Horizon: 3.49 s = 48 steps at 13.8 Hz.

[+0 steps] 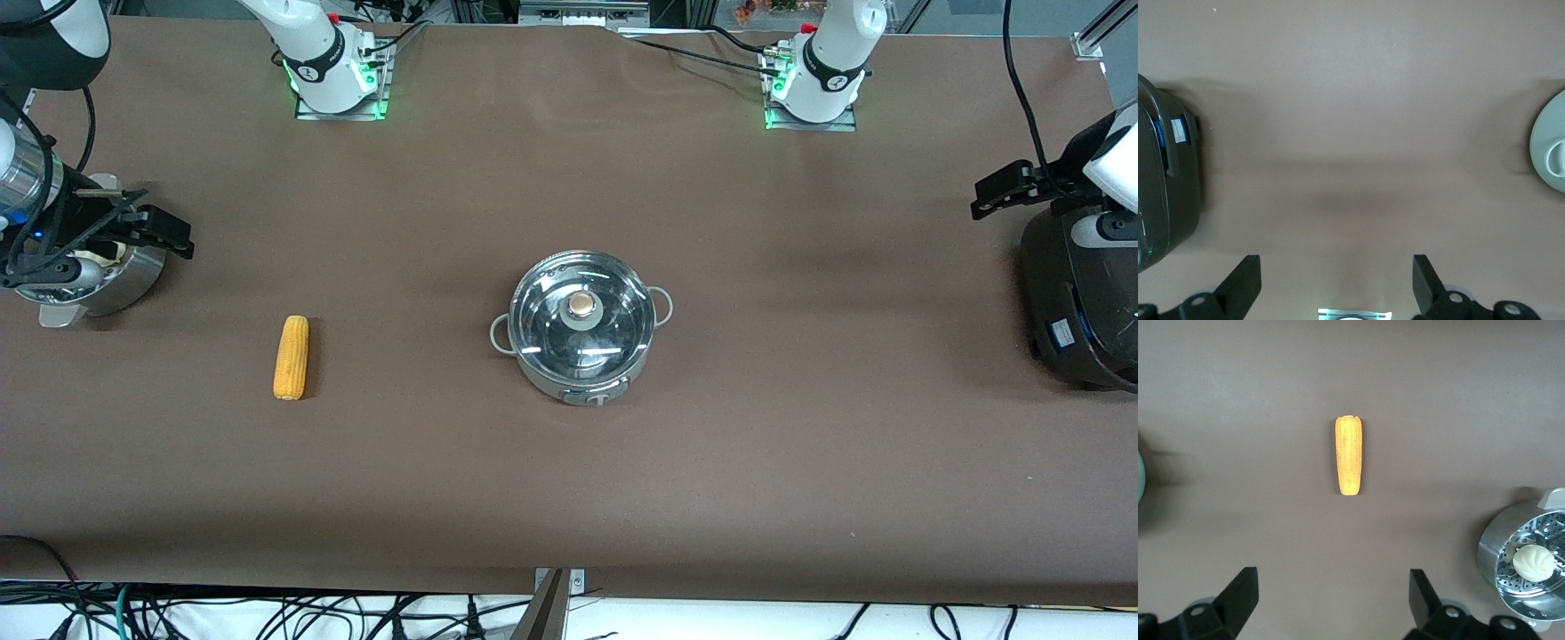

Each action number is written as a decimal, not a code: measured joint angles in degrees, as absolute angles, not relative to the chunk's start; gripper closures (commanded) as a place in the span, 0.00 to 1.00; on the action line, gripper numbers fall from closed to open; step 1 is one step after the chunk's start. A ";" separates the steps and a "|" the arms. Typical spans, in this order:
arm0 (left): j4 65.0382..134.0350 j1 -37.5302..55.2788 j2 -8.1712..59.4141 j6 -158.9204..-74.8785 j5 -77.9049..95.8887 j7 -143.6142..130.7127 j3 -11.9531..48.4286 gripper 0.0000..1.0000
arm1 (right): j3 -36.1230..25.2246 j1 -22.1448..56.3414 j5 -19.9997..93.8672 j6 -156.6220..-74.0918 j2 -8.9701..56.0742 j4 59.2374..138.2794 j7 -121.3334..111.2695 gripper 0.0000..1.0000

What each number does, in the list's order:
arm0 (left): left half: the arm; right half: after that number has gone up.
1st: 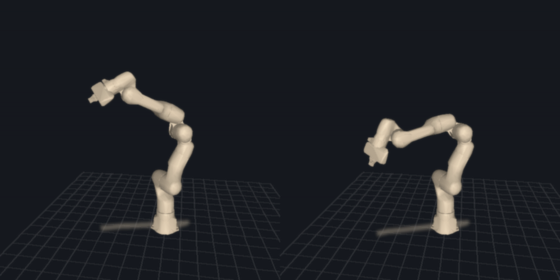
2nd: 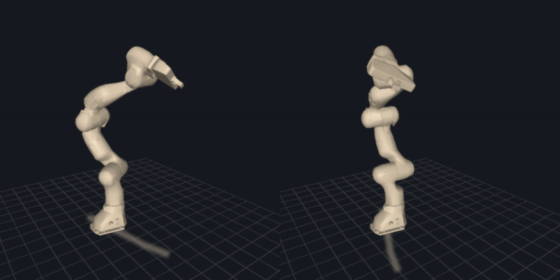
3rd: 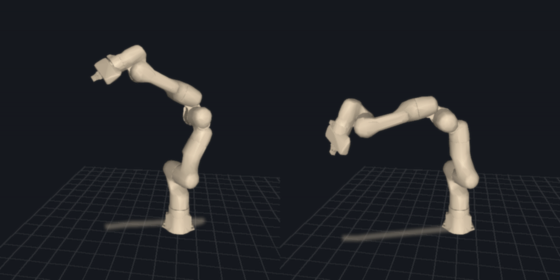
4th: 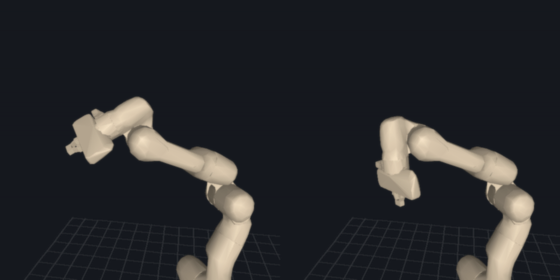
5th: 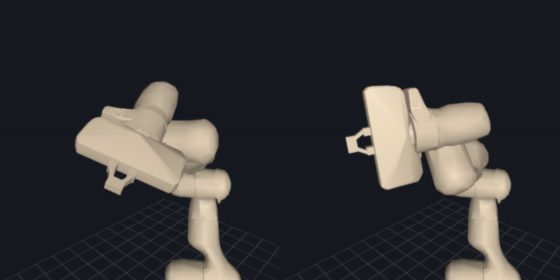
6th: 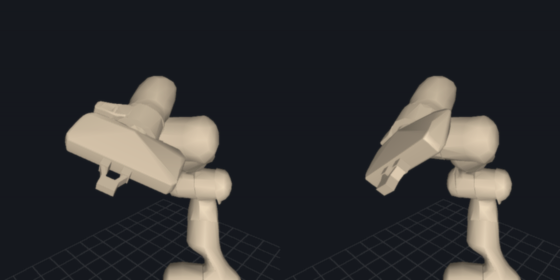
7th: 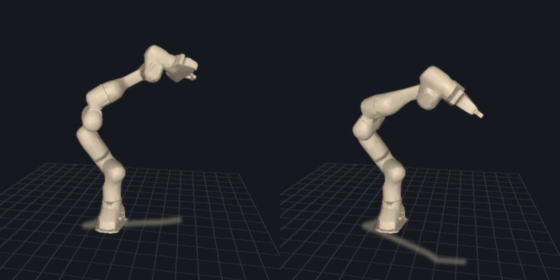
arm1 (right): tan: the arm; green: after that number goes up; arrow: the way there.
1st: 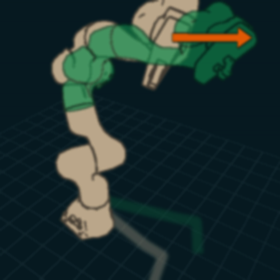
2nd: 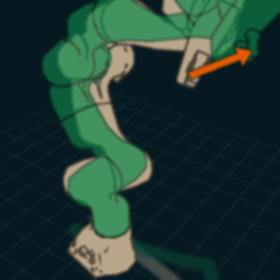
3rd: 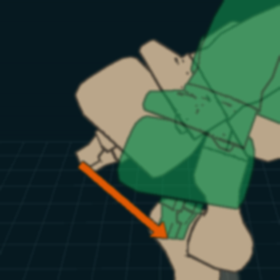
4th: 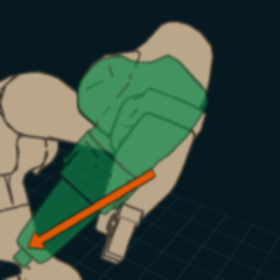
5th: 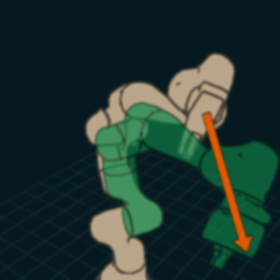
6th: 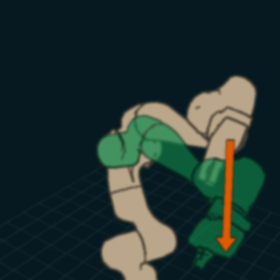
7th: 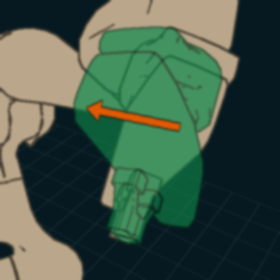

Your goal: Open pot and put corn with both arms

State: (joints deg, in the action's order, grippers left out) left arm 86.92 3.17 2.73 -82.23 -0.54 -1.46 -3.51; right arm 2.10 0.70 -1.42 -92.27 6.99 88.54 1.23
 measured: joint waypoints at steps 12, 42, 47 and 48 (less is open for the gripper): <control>86.92 3.11 2.73 -82.23 -0.54 -1.46 -3.55 0.00 | 1.30 -0.40 -1.44 -97.98 12.96 88.56 1.36 0.00; 89.04 15.41 16.30 -100.64 6.46 -41.41 15.05 0.00 | 1.94 -0.39 -1.28 -137.13 35.42 103.44 1.29 1.00; 77.95 27.30 28.86 -100.96 3.63 -47.90 11.67 0.00 | 1.94 -0.40 -1.28 -137.12 35.36 103.42 1.14 1.00; 75.69 29.26 31.25 -101.12 3.00 -50.11 11.14 0.00 | 1.94 -0.40 -1.28 -137.12 35.35 103.41 1.11 1.00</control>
State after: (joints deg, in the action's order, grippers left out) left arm 75.69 29.26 31.25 -101.12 3.00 -50.11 11.14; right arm 1.94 -0.40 -1.28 -137.12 35.35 103.41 1.11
